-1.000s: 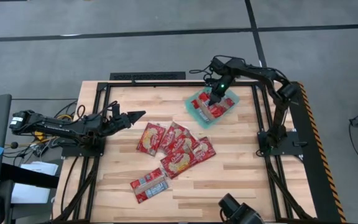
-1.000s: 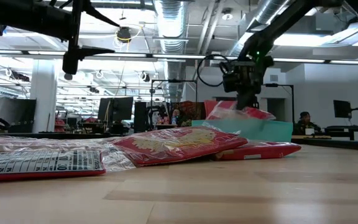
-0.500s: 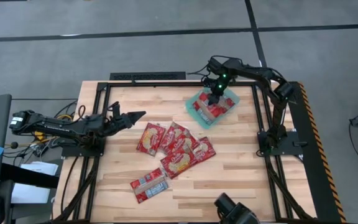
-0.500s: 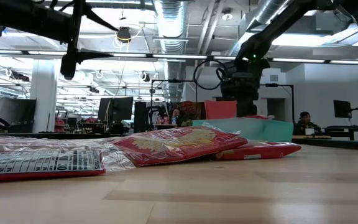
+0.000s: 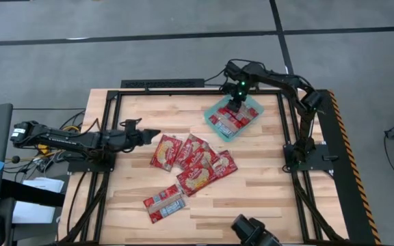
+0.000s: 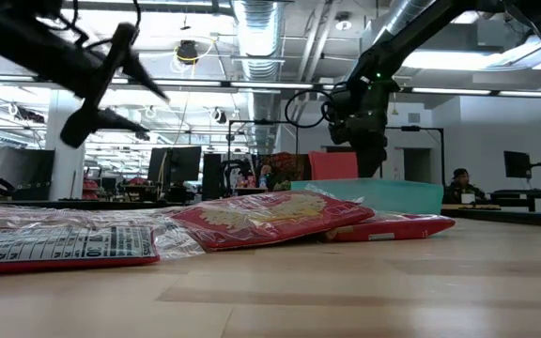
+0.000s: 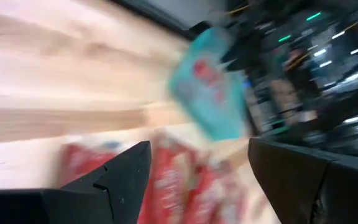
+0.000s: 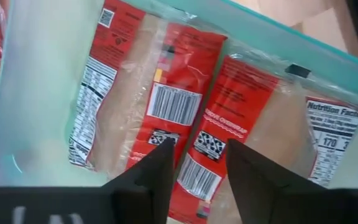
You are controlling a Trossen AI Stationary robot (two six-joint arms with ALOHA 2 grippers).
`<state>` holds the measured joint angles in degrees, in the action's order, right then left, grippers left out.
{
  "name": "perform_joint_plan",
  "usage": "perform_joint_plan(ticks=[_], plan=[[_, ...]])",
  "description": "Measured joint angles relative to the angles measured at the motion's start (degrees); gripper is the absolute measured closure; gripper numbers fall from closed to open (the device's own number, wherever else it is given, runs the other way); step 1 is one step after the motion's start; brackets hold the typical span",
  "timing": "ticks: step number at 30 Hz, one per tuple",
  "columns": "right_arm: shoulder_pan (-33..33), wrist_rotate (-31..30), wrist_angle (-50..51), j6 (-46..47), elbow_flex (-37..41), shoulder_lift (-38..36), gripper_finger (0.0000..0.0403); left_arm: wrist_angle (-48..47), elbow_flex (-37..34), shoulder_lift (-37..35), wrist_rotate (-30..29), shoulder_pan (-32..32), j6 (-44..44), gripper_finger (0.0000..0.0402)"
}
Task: Sort popcorn bags into baskets
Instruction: Put the red popcorn bag into the green bin
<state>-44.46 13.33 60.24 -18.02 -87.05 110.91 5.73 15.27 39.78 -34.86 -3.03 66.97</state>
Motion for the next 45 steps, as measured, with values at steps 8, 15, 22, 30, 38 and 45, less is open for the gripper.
perform_joint_plan(ticks=[8, 15, 22, 30, 38, 45], plan=[[1.2, 1.3, 1.8, 1.7, 0.0, -1.5, 0.027, -9.5, 0.0, 7.2, 4.8, 0.0, 3.4, 0.0145], [2.6, 1.7, 0.8, 3.2, 0.0, -3.7, 0.0255, -7.9, 0.0, 20.5, 10.9, 0.0, 4.4, 0.0145], [4.2, 1.7, 0.6, 3.2, 0.0, -4.5, 0.0242, 5.4, 0.1, 33.5, 17.5, 0.1, 4.2, 0.0146], [6.5, 1.7, 0.6, 4.4, 0.0, -4.5, 0.025, 16.5, 1.0, 46.3, 20.4, 0.0, 6.0, 0.0273], [8.5, 4.9, 0.5, 6.5, 0.0, -5.0, 0.0271, 15.4, 0.0, 41.5, 22.7, 3.6, 6.8, 0.0394], [8.6, 17.2, -6.2, 16.1, -0.1, -10.4, 0.0274, 14.2, -0.5, 29.3, 20.2, 5.6, 6.0, 0.0399]])
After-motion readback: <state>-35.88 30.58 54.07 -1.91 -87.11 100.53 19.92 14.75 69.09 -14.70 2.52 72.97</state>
